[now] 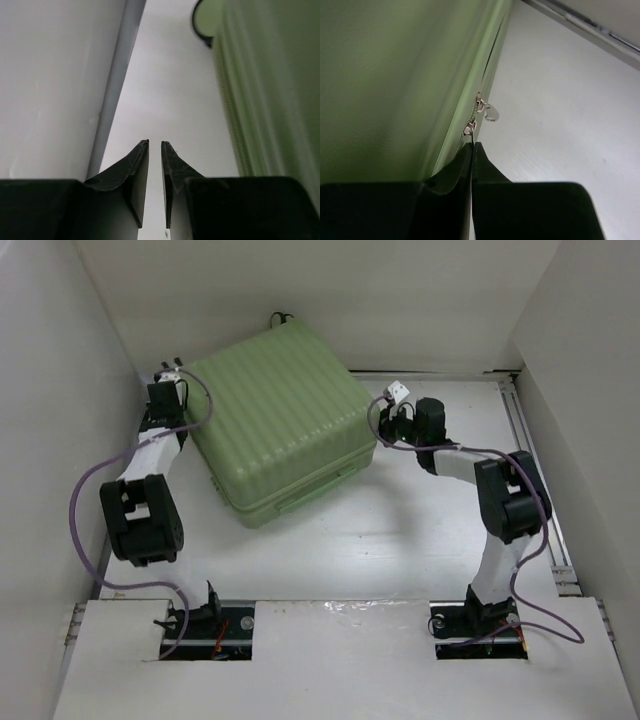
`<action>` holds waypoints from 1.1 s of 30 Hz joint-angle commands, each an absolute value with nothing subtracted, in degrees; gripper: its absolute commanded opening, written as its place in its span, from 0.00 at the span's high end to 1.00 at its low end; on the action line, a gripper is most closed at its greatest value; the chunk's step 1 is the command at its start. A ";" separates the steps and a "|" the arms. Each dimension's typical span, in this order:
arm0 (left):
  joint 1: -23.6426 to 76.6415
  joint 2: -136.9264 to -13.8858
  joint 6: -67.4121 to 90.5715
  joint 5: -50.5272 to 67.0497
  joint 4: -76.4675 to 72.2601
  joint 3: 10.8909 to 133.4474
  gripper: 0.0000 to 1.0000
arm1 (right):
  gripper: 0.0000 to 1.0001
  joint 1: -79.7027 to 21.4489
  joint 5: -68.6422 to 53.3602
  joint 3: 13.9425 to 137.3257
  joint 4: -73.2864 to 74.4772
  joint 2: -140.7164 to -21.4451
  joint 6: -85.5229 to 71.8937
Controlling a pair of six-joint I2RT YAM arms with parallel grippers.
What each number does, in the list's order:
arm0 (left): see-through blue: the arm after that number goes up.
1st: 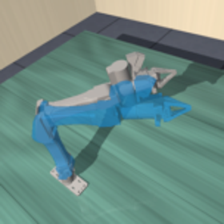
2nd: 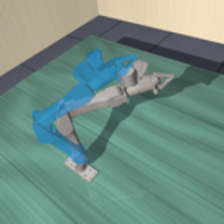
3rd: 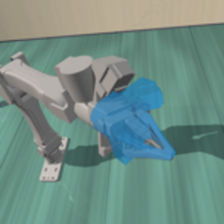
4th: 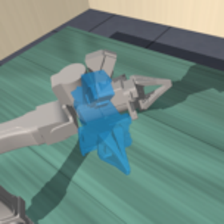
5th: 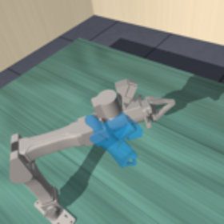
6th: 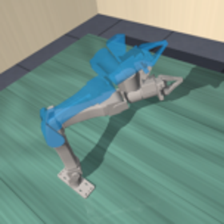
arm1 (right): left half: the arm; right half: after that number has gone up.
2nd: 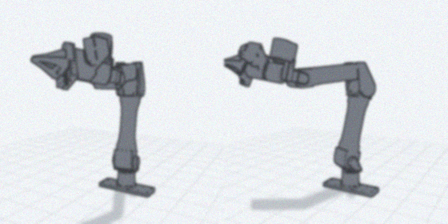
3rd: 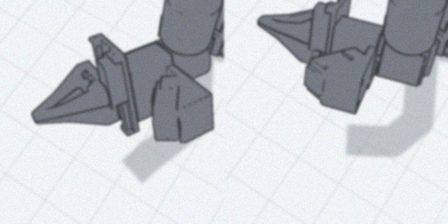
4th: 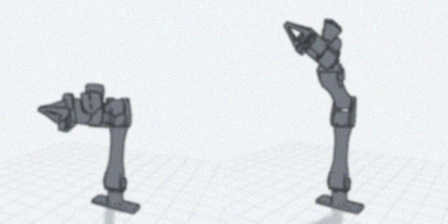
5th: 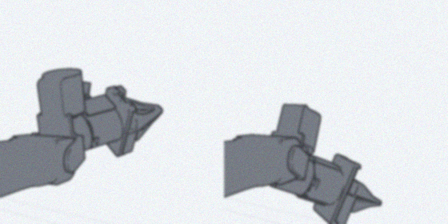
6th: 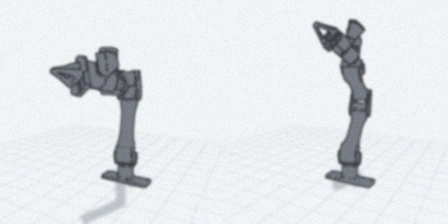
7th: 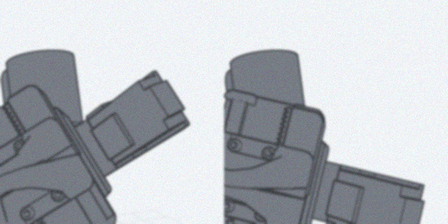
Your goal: Pack the luggage
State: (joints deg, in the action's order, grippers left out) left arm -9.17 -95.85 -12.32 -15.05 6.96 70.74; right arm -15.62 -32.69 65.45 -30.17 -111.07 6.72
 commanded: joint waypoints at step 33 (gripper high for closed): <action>11.87 -49.12 -72.63 38.32 50.17 64.60 0.70 | 1.00 -25.85 -39.72 44.73 -12.04 -81.04 19.34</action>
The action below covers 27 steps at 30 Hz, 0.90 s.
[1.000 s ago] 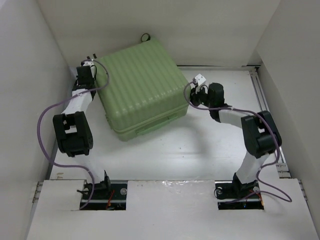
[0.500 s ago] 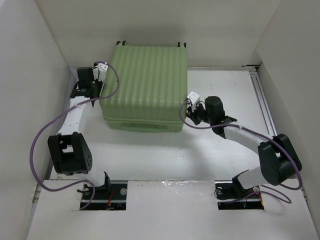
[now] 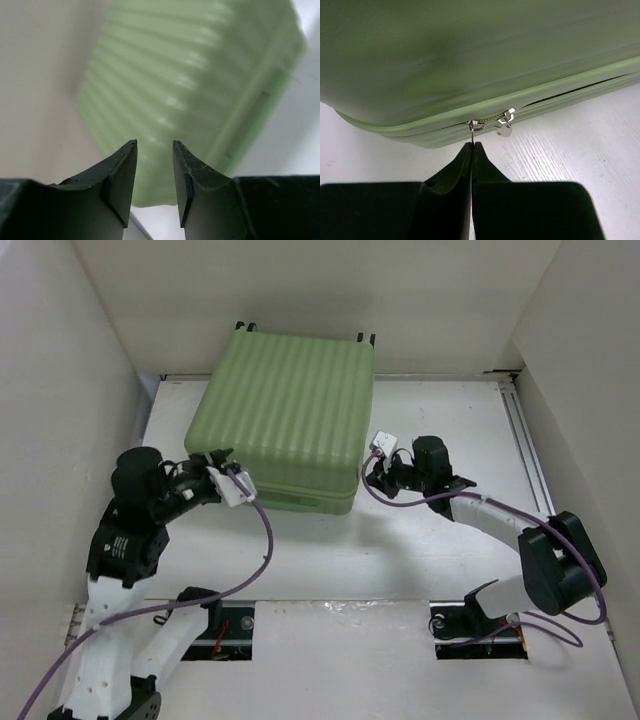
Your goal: Pack the luggage
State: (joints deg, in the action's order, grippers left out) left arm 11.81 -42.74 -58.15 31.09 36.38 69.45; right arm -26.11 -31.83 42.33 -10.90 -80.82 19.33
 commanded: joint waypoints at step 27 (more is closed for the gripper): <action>15.05 -65.98 -25.96 21.45 31.30 75.82 0.59 | 1.00 -14.60 -27.94 49.74 -12.04 -86.31 12.74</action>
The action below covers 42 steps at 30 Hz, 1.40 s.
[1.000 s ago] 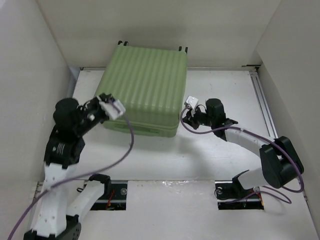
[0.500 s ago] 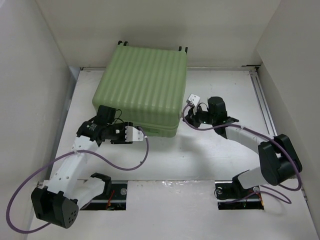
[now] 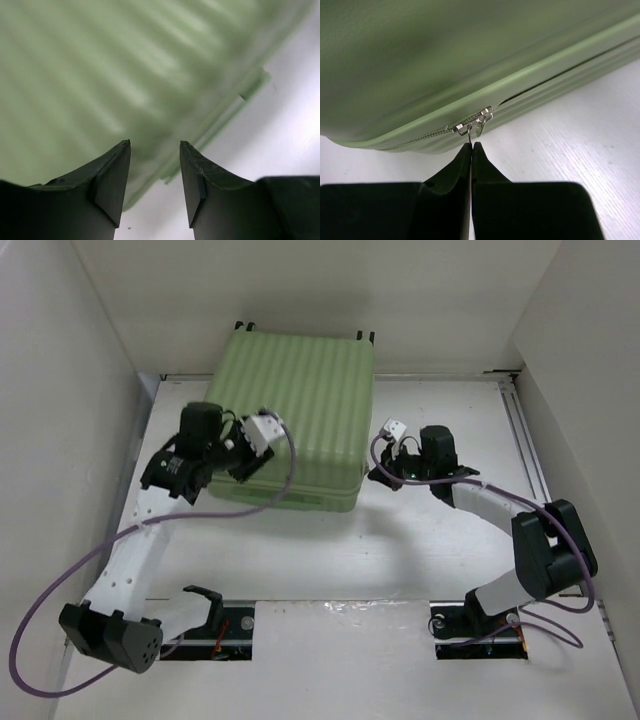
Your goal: Pack the luggage
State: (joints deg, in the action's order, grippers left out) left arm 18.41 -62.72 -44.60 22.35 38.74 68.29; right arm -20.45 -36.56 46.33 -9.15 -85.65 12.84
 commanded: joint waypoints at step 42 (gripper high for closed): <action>-14.41 -64.87 -8.53 -7.82 18.81 56.08 0.55 | 0.13 10.02 1.40 55.46 18.02 -51.33 16.00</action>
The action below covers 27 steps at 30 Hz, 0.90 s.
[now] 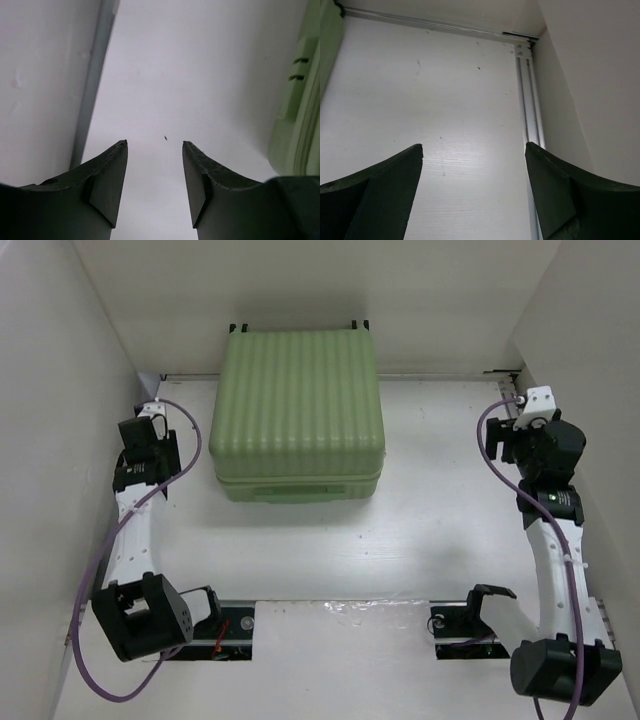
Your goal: Pack the luggage
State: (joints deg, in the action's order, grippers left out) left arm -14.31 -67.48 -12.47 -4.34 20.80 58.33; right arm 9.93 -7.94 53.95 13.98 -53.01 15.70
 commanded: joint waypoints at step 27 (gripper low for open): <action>-14.94 -56.95 -7.56 -0.88 16.70 49.31 0.54 | 0.01 8.36 3.43 50.80 14.77 -44.30 3.33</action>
